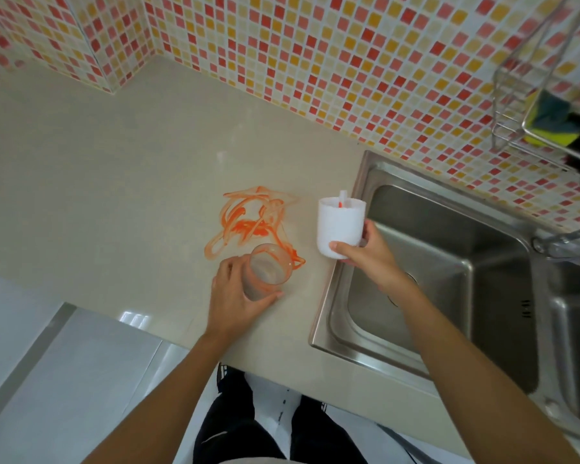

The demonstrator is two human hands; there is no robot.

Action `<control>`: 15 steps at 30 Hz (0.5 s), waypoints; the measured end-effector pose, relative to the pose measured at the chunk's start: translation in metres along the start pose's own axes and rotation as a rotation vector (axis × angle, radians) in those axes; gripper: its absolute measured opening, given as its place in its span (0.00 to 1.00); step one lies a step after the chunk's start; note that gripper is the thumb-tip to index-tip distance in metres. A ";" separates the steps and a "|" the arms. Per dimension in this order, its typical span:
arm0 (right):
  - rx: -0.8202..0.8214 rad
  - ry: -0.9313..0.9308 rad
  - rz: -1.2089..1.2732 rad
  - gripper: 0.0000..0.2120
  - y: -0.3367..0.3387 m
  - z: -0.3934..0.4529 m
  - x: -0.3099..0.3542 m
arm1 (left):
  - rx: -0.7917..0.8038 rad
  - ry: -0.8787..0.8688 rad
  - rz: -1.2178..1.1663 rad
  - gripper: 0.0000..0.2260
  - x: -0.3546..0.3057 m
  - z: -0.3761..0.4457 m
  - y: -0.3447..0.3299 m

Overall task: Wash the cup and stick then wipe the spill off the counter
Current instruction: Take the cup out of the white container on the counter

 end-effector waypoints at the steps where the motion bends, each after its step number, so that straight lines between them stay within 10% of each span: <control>1: -0.025 0.021 -0.040 0.41 -0.003 0.005 -0.002 | -0.003 0.010 -0.020 0.36 0.000 0.000 0.001; 15: -0.176 0.154 -0.050 0.43 -0.028 0.035 -0.016 | -0.006 0.055 -0.118 0.36 -0.005 0.009 0.008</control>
Point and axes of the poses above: each hand's wrist, its own z-axis towards the middle knuckle, its own y-axis out of the back of the hand, x = y × z, the point moved 10 cm from there along z, towards the middle knuckle, and after that the axes turned 5 degrees about -y, right-handed, at the moved point
